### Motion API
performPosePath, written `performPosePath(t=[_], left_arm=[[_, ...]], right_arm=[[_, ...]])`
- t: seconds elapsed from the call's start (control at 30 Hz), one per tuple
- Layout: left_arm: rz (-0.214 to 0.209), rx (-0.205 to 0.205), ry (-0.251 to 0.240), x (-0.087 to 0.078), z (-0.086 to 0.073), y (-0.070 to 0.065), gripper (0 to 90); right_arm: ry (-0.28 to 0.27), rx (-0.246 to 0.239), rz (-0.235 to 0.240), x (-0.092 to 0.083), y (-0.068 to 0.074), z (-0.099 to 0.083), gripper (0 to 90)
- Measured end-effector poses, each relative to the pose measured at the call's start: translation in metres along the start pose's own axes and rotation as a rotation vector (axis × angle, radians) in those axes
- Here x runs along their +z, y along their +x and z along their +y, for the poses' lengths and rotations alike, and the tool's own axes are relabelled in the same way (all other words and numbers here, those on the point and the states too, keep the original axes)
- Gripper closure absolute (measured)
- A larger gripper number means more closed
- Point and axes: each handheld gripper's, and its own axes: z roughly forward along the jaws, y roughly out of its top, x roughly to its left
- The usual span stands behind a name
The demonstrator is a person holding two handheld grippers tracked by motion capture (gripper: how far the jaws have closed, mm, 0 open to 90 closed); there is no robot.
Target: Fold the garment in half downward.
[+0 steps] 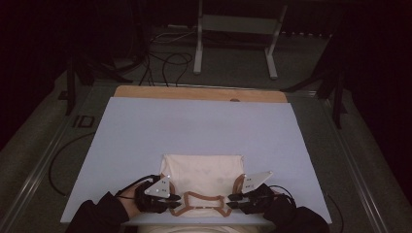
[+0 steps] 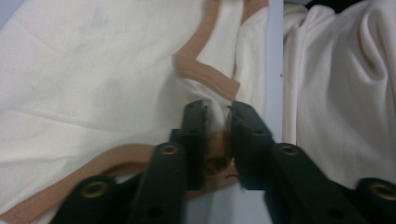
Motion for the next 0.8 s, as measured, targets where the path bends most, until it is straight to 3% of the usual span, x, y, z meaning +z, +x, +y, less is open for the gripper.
performPosePath(t=[0.03, 0.17, 0.23, 0.3, 0.33, 0.37, 0.47, 0.7, 0.8], left_arm=[[-0.005, 0.004, -0.004, 0.000, 0.001, 0.001, 71.0], [0.008, -0.001, -0.002, 0.004, 0.004, 0.004, 64.2], [-0.015, -0.017, -0.008, 0.007, 0.009, 0.007, 62.0], [-0.033, -0.001, 0.000, 0.010, 0.012, 0.006, 66.5], [-0.045, 0.006, 0.008, 0.011, 0.013, 0.005, 67.7], [-0.051, 0.012, 0.008, 0.012, 0.014, 0.003, 72.8], [-0.066, 0.036, 0.016, 0.011, 0.015, -0.002, 85.6], [-0.089, 0.058, 0.036, 0.011, 0.013, -0.011, 86.7], [-0.099, 0.065, 0.041, 0.011, 0.011, -0.013, 86.6]], right_arm=[[-0.004, 0.019, -0.005, 0.000, 0.001, 0.001, 64.8], [-0.026, 0.014, -0.007, 0.003, -0.003, 0.004, 62.0], [-0.023, 0.014, 0.009, 0.005, -0.005, 0.008, 60.6], [-0.014, 0.013, 0.033, 0.007, -0.003, 0.009, 65.0], [-0.017, -0.038, 0.025, 0.010, -0.004, 0.009, 67.3], [-0.001, -0.026, 0.052, 0.009, -0.002, 0.010, 74.7], [0.012, -0.061, 0.040, 0.009, 0.003, 0.011, 88.4], [0.021, -0.095, 0.073, 0.009, 0.008, 0.010, 88.9], [0.037, -0.109, 0.115, 0.010, 0.013, 0.010, 89.1]])
